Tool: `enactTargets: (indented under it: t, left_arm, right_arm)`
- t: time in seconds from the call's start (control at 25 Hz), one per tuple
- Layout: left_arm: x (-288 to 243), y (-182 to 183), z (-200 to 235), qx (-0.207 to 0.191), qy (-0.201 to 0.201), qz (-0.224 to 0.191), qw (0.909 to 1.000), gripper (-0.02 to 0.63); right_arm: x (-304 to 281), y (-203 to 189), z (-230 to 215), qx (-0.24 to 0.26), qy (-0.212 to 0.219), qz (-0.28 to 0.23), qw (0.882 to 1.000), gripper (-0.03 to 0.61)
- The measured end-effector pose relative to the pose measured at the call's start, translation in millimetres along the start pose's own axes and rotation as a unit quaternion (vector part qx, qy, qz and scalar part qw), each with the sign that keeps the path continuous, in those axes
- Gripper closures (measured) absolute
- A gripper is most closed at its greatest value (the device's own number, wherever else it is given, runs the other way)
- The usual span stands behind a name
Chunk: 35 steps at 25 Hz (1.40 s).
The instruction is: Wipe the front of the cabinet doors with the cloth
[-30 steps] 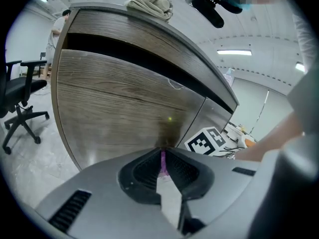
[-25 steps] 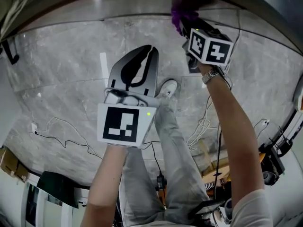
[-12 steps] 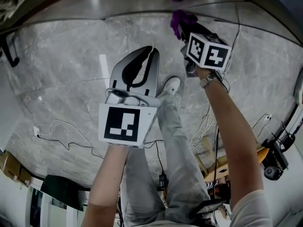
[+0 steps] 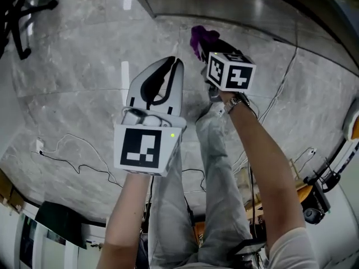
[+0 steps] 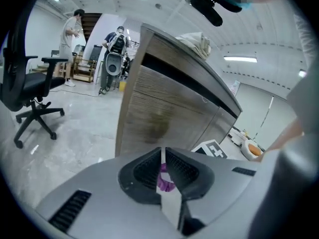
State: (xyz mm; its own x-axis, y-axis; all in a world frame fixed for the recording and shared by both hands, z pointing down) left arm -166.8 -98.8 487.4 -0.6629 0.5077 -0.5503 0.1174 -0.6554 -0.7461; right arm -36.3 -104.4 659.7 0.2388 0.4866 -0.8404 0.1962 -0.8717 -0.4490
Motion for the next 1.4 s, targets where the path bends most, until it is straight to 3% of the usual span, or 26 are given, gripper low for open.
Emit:
enactTargets:
  t: [0.24, 0.56, 1.0, 1.4]
  left_arm:
    - [29.7, -9.9, 69.0, 0.000, 0.031, 0.000, 0.9995, 0.581]
    - [40.9, -28.3, 118.8, 0.013, 0.062, -0.009, 0.9980, 0.581]
    - [5.0, -42.0, 110.2, 0.036, 0.058, -0.017, 0.9975, 0.581]
    - [-14.8, -42.9, 79.9, 0.037, 0.075, -0.021, 0.9963, 0.581]
  right_arm:
    - [-62.6, -1.8, 68.1, 0.016, 0.014, 0.014, 1.000, 0.431]
    - [-119.8, 4.9, 101.3, 0.051, 0.019, 0.020, 0.998, 0.431]
    - [-165.8, 27.0, 75.9, 0.035, 0.026, 0.010, 0.999, 0.431]
    - [-154.5, 22.9, 30.0, 0.049, 0.040, 0.019, 0.998, 0.431]
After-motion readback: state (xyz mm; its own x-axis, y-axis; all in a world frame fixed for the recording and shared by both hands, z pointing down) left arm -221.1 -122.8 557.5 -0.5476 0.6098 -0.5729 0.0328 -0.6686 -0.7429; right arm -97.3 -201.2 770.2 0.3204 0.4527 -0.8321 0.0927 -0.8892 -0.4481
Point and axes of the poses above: the fingertips, and each gripper's own axes: x backward along the fingers, z to its left, y out of its top, the point moved 3 cm from there along x, backward along the fingers, and after that the axes turned 2 degrees about z, right-handed, at the moved point
